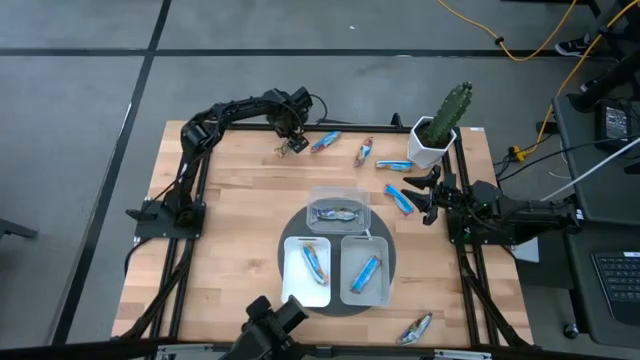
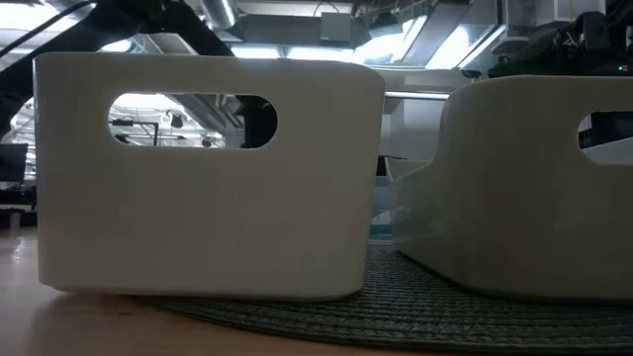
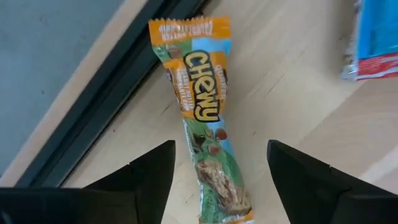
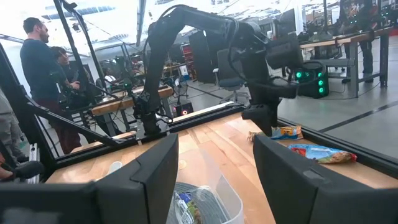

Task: Pick and place Granola Bars by type
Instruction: Put the orange chocolate chip into the transparent bin

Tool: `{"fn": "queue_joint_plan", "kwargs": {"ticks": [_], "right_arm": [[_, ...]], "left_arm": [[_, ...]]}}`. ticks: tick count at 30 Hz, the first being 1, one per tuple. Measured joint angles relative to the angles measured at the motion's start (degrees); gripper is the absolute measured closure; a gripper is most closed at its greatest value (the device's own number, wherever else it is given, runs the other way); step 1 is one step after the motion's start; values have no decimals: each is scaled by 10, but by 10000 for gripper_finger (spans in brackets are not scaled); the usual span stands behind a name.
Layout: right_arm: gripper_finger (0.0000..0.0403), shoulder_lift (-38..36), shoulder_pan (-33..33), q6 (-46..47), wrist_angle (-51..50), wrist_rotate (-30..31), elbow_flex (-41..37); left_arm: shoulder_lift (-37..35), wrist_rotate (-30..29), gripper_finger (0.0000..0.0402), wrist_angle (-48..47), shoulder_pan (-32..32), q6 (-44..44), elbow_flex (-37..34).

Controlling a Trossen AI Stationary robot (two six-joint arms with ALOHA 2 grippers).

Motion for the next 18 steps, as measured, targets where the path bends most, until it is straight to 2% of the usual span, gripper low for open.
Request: {"fn": "queue_joint_plan", "kwargs": {"ticks": [6, 9, 13, 18], "right_arm": [[193, 0, 0, 0, 0, 0, 0], [193, 0, 0, 0, 0, 0, 0], [193, 0, 0, 0, 0, 0, 0], [193, 0, 0, 0, 0, 0, 0]], "left_arm": [[20, 1, 157, 0, 2, 0, 0], [23, 1, 171, -1, 3, 0, 0], [23, 0, 213, -1, 3, -1, 0], [23, 0, 287, -3, 3, -5, 0]]}}
